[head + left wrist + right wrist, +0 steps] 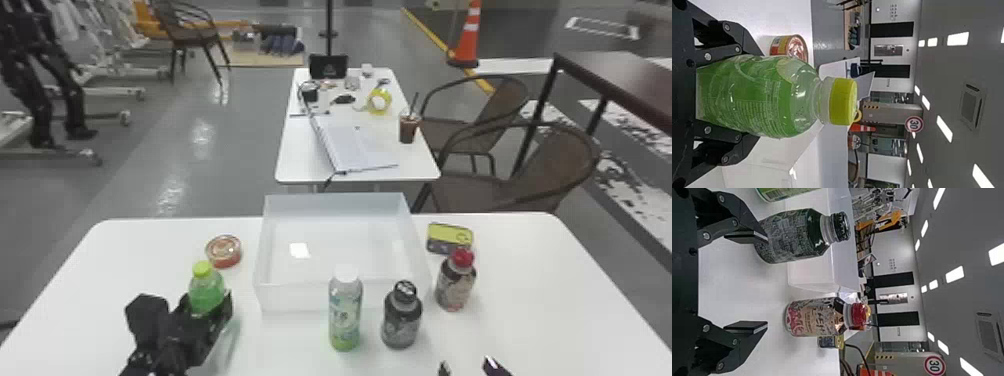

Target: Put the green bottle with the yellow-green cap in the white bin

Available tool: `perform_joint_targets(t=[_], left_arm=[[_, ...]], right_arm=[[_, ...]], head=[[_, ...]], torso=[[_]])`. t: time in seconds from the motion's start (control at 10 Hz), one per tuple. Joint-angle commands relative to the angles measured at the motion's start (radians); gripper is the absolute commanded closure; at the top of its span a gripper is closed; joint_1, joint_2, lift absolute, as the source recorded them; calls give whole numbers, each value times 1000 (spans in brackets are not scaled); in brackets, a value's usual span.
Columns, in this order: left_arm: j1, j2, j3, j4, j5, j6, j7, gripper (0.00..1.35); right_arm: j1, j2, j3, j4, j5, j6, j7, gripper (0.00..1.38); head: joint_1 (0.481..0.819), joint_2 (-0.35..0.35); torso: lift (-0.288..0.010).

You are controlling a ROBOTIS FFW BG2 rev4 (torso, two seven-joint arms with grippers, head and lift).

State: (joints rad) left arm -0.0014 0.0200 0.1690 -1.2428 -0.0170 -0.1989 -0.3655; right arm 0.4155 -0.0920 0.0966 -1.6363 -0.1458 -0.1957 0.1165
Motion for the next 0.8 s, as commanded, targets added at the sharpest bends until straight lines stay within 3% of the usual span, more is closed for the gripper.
perform_joint_targets(t=[0.0, 0.1, 0.3, 0.4, 0.6, 0.7], left_arm=[[14, -15, 23, -66, -57, -5, 3, 832], [17, -23, 37, -109, -83, -7, 5, 832], [14, -23, 49, -259, -222, 52, 5, 832], [-6, -23, 29, -293, -236, 81, -4, 832], [-75, 26, -51, -313, -265, 130, -62, 832], [-111, 37, -97, -313, -278, 145, -89, 832]], right_arm=[[0, 0, 0, 1, 0, -1, 0, 487], [0, 0, 0, 0, 0, -1, 0, 487], [0, 0, 0, 0, 0, -1, 0, 487], [0, 0, 0, 1, -1, -1, 0, 487], [0, 0, 0, 1, -1, -1, 0, 487], [-1, 0, 0, 3, -1, -1, 0, 487]], head=[[549, 0], [549, 0], [549, 0], [549, 0], [549, 0], [549, 0]], torso=[[-100], [-100], [-100], [-100], [-100], [-100]])
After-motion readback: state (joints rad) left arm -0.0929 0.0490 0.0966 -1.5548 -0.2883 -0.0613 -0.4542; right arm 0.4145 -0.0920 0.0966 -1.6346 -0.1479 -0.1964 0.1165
